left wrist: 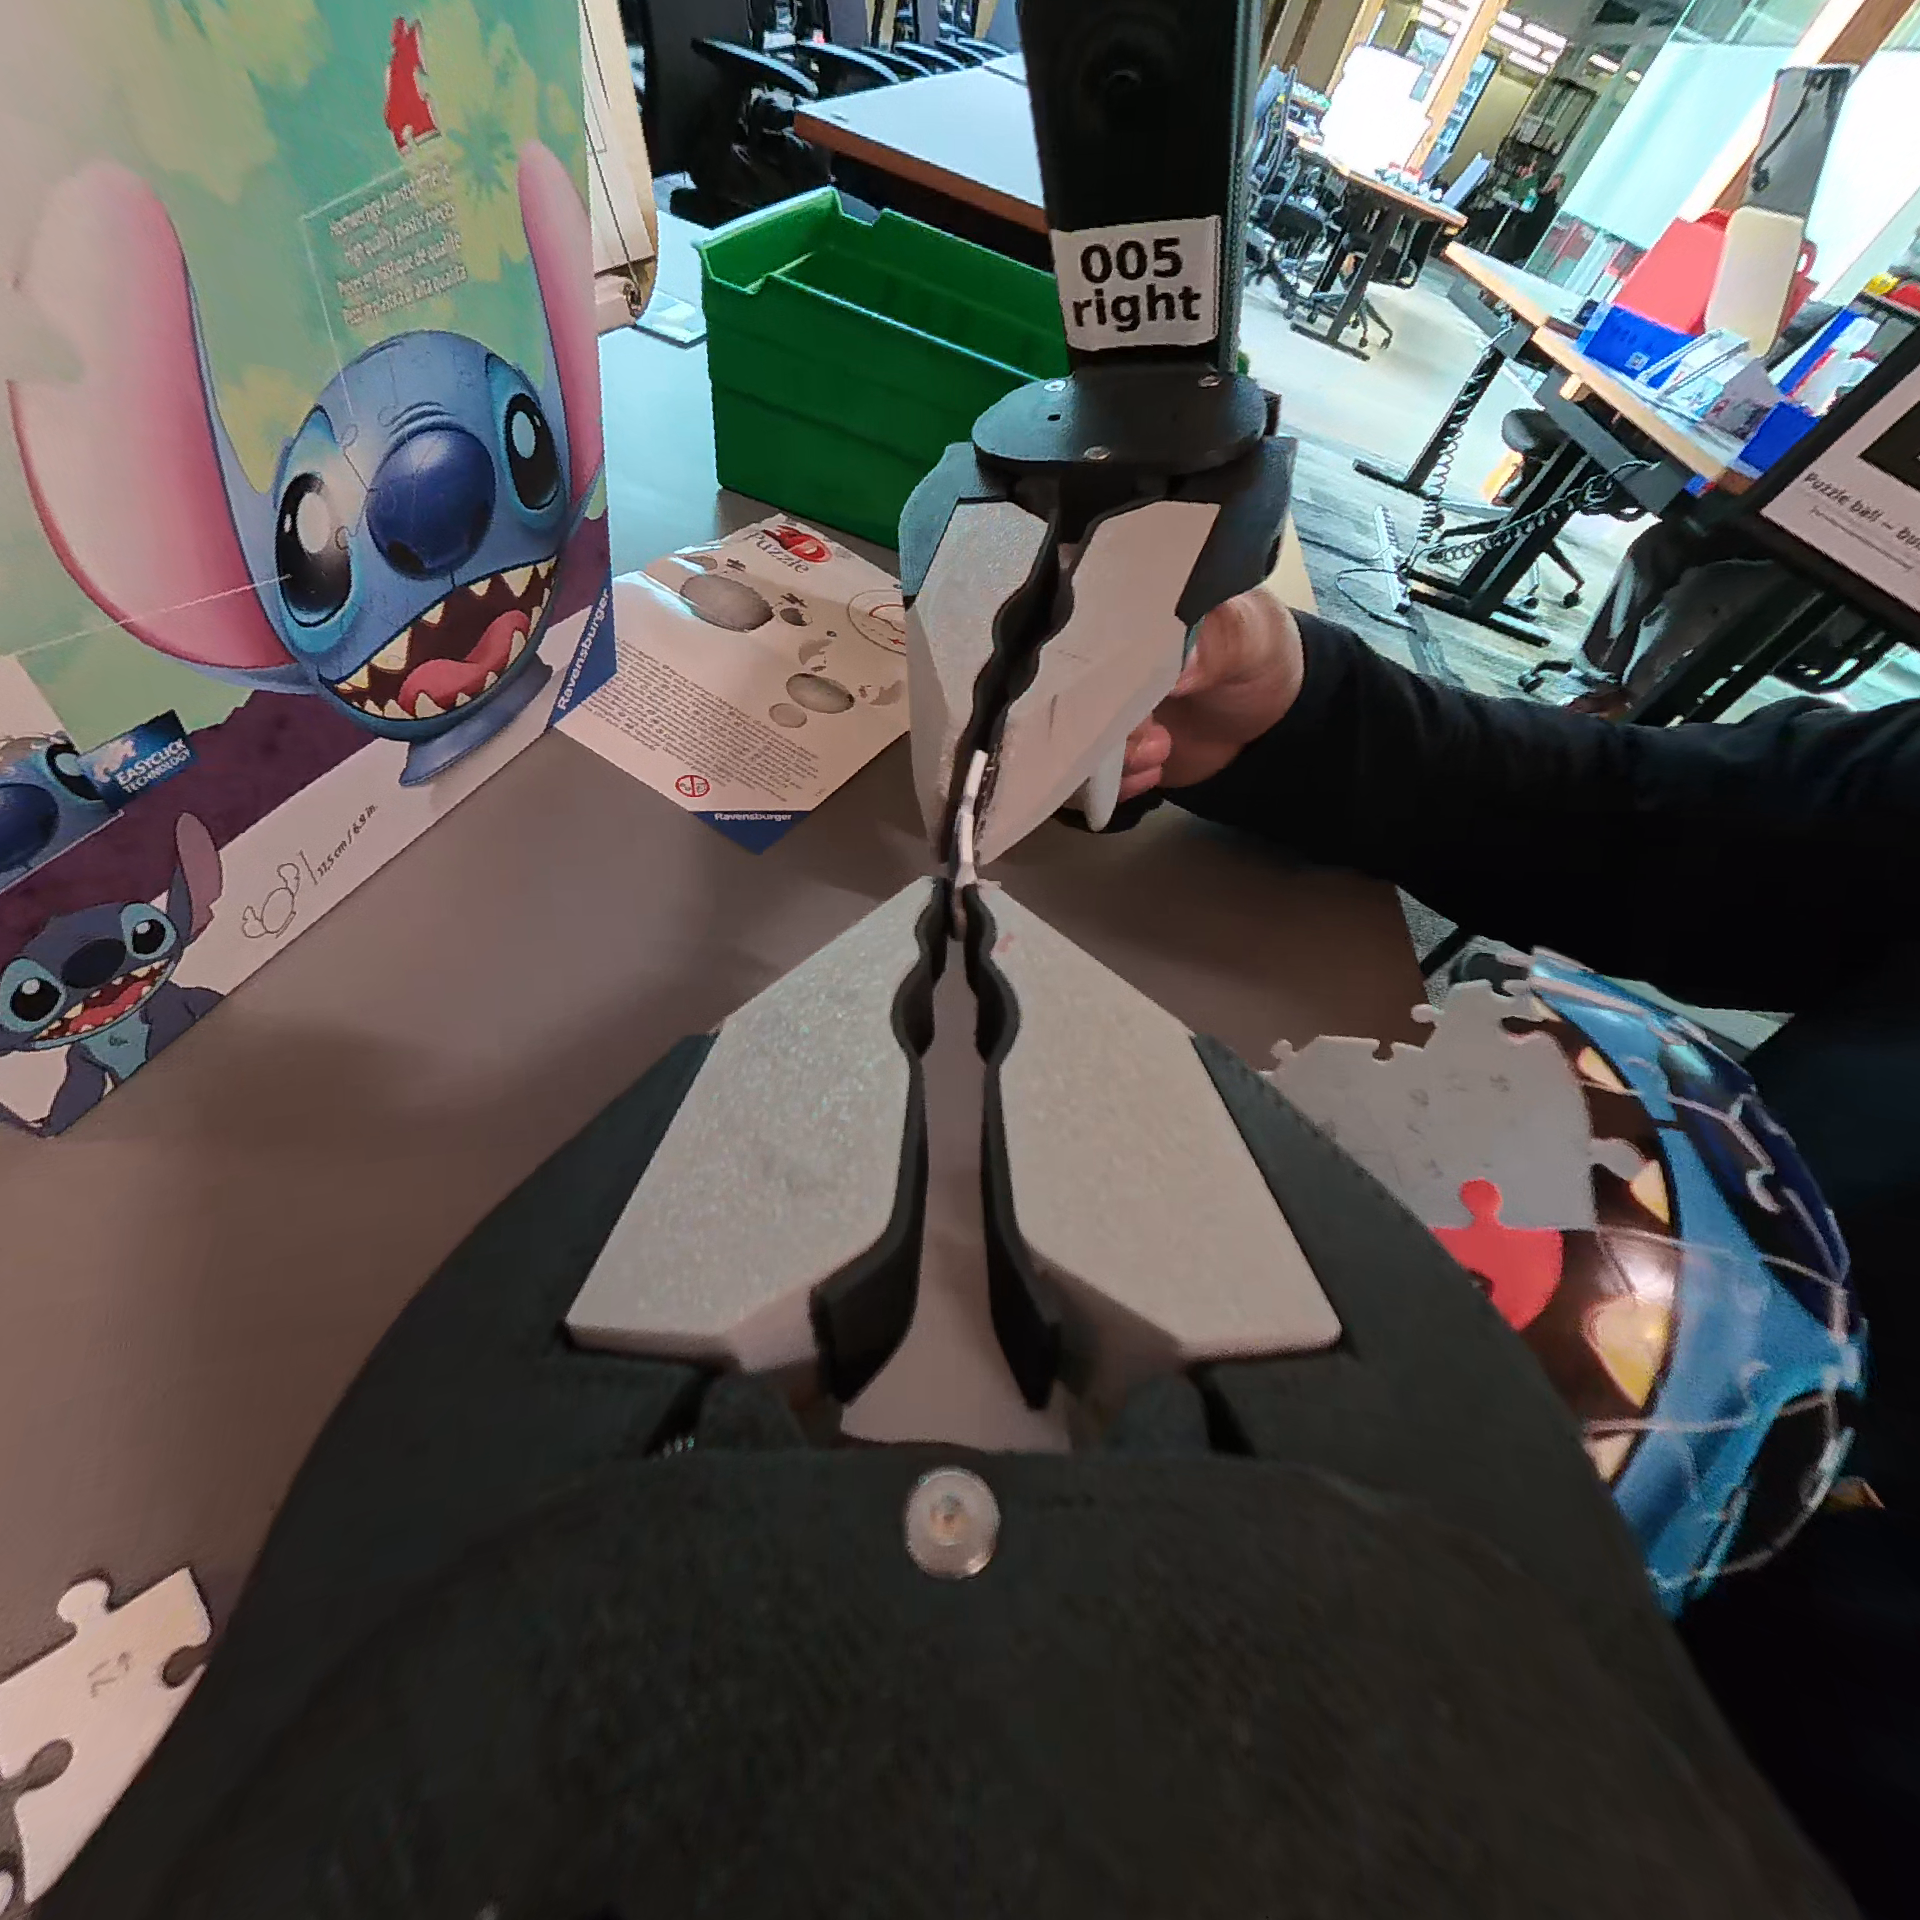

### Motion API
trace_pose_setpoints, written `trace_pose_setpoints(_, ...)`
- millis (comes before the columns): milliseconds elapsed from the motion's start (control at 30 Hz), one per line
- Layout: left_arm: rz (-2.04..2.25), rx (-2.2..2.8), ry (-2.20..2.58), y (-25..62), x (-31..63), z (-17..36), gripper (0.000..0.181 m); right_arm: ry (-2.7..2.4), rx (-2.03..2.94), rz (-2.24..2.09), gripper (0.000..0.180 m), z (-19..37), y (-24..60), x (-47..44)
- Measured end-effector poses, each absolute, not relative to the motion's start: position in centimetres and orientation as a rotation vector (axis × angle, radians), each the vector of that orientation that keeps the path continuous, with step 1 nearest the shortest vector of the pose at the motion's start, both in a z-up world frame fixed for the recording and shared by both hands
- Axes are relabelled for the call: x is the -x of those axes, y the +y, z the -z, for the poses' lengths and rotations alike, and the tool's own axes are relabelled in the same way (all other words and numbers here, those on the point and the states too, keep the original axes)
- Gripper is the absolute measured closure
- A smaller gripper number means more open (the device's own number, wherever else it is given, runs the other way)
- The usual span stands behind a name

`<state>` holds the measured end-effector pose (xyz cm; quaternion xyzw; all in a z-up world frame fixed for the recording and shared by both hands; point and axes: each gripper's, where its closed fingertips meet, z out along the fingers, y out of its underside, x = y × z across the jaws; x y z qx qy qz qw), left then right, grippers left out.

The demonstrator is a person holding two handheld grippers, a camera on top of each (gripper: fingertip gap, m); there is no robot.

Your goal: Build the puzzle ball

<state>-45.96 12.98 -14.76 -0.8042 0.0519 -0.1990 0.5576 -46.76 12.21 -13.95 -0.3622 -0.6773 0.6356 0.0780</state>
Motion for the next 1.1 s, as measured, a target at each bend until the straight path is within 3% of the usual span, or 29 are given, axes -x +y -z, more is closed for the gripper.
trace_pose_setpoints(200,0.569,1.907,0.114,12.7,45.9,15.5,0.180,-2.070,1.082,-1.867,0.180,14.8,12.0,46.7)
trace_pose_setpoints(600,0.406,1.860,0.100,12.2,48.3,14.2,0.150,-2.026,1.088,-1.723,0.180,15.8,13.4,47.8)
trace_pose_setpoints(733,0.416,1.795,0.010,11.9,49.4,13.7,0.137,-1.706,0.996,-1.788,0.180,11.6,16.2,48.1)
trace_pose_setpoints(900,0.346,1.729,-0.016,11.2,50.3,12.5,0.139,-1.365,0.826,-2.043,0.180,4.6,18.8,44.6)
trace_pose_setpoints(1100,0.302,1.713,-0.006,10.2,50.5,12.2,0.144,-1.991,1.016,-1.371,0.180,11.4,19.3,46.8)
